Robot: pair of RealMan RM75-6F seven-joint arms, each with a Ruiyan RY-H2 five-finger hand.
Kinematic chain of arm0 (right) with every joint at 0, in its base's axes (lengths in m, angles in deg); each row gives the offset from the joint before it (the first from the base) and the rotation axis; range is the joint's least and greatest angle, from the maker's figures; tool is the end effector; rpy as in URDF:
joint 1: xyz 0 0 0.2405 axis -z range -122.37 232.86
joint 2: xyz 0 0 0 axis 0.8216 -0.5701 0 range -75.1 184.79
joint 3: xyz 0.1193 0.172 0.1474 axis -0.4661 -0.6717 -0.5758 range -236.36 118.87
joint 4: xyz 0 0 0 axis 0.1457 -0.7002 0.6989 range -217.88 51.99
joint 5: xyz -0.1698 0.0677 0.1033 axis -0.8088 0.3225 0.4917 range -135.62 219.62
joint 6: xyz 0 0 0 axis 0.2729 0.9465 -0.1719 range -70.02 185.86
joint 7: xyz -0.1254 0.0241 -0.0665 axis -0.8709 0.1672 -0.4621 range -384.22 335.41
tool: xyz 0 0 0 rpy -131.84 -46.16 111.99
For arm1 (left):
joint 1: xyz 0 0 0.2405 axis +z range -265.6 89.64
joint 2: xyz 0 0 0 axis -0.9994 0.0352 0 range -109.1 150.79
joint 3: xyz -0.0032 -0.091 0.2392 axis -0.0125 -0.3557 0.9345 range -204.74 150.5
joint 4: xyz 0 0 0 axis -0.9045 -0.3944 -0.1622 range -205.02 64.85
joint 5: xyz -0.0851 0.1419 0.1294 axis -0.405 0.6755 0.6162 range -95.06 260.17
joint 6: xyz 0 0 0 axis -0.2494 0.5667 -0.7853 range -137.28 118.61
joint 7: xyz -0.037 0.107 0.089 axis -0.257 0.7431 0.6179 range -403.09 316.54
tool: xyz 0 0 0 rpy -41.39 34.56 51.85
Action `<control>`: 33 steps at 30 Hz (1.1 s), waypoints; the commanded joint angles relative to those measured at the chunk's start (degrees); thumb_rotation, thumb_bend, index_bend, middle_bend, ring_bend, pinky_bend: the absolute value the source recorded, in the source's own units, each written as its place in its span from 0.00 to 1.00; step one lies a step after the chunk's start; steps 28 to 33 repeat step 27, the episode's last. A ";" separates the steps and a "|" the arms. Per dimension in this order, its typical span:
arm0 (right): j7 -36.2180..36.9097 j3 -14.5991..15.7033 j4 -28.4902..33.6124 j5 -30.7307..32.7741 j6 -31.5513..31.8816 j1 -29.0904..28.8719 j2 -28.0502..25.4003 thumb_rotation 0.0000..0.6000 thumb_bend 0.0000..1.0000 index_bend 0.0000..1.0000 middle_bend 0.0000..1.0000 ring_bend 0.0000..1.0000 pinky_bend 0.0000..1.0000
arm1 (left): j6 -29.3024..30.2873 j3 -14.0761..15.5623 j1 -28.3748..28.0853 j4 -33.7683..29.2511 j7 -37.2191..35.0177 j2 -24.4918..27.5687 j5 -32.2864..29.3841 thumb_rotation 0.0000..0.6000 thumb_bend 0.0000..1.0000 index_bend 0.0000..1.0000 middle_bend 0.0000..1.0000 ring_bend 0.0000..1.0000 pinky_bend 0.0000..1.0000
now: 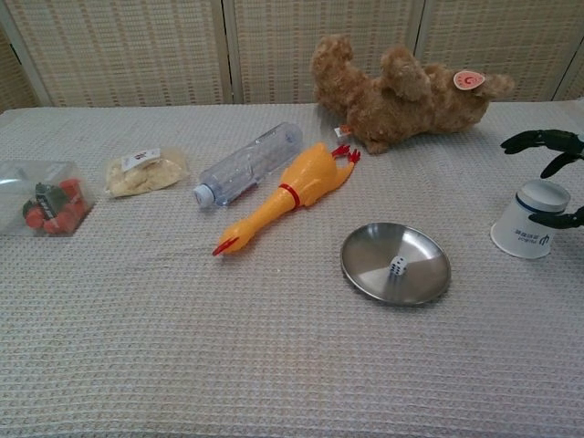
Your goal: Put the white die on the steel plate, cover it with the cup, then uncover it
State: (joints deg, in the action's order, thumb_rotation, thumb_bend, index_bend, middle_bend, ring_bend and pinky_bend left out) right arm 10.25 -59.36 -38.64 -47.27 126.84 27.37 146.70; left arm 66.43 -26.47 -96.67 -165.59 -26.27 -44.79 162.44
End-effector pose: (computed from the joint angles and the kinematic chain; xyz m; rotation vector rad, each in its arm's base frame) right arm -0.3239 -0.3255 0.0461 1.6424 -1.0805 1.1022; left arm -0.3122 0.1839 0.1204 -1.5607 -0.8965 -0.6081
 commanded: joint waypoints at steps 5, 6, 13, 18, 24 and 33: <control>-3.93 -0.09 1.00 -0.11 1.13 0.59 -1.33 1.00 0.11 0.00 0.00 0.00 0.17 | 0.14 -0.02 0.06 -0.07 0.01 0.03 -0.01 1.00 0.37 0.26 0.39 0.36 0.56; -9.76 -0.90 1.13 -0.74 6.91 2.10 -2.20 1.00 0.11 0.00 0.00 0.00 0.15 | 0.37 -0.06 0.16 -0.17 0.03 0.11 -0.06 1.00 0.37 0.26 0.39 0.36 0.56; -39.39 -2.84 11.78 1.32 20.54 10.36 -4.85 1.00 0.11 0.00 0.00 0.00 0.12 | 3.30 1.19 1.10 -2.62 -0.02 1.27 4.35 1.00 0.37 0.27 0.40 0.37 0.56; -47.49 -1.48 25.68 3.45 22.66 15.60 -10.42 1.00 0.10 0.00 0.00 0.00 0.12 | 3.53 2.15 1.29 -2.95 -0.55 1.68 6.48 1.00 0.37 0.27 0.40 0.37 0.56; -51.52 -1.27 35.65 5.48 22.25 18.26 -15.30 1.00 0.10 0.00 0.00 0.00 0.12 | 2.37 1.73 1.25 -3.01 0.31 1.68 4.27 1.00 0.37 0.27 0.41 0.37 0.56; -51.85 -1.31 37.72 5.97 21.20 18.67 -16.53 1.00 0.10 0.00 0.00 0.00 0.12 | 2.99 1.55 1.47 -3.20 0.72 1.66 4.32 1.00 0.37 0.27 0.41 0.37 0.56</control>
